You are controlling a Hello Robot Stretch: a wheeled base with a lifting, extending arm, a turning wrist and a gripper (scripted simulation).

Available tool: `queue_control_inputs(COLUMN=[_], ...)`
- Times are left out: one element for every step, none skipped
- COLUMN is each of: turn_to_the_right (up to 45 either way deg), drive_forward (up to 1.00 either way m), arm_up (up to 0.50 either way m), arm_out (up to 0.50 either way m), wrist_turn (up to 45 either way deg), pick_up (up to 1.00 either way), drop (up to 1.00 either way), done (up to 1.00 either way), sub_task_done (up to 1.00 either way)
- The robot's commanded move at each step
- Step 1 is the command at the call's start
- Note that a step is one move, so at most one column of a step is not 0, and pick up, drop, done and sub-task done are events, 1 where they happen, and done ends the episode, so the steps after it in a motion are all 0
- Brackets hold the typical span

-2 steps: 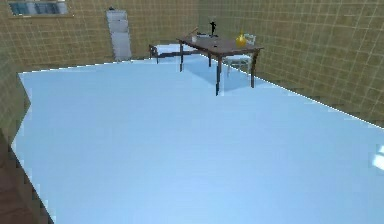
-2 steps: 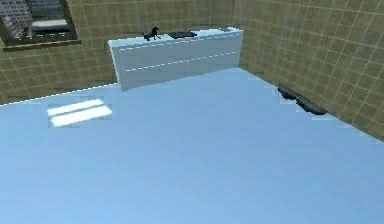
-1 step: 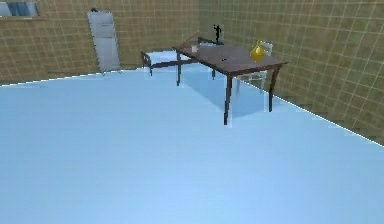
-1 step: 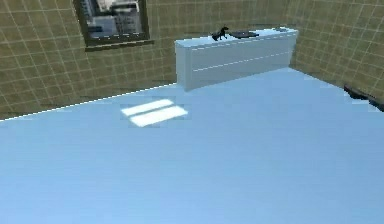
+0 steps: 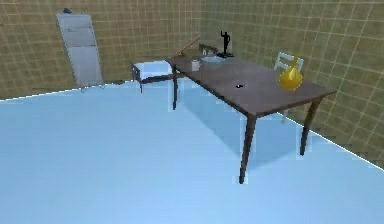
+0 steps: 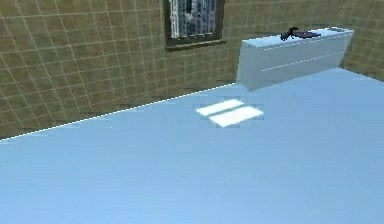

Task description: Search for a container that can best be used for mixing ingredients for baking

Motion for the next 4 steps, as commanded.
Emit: queue_control_inputs(turn_to_the_right=[-3.0, 0.0, 0.0, 24.0], drive_forward=[0.00, 1.00, 0.50, 0.00], arm_up=[0.00, 0.00, 0.00, 0.00], arm_out=[0.00, 0.00, 0.00, 0.00], wrist_turn=[0.0, 0.0, 0.0, 0.0], pick_up=[0.00, 0.00, 0.00, 0.00], drop=[0.00, 0.00, 0.00, 0.00], done=[0.00, 0.00, 0.00, 0.00], sub_task_done=[0.00, 0.00, 0.00, 0.00])
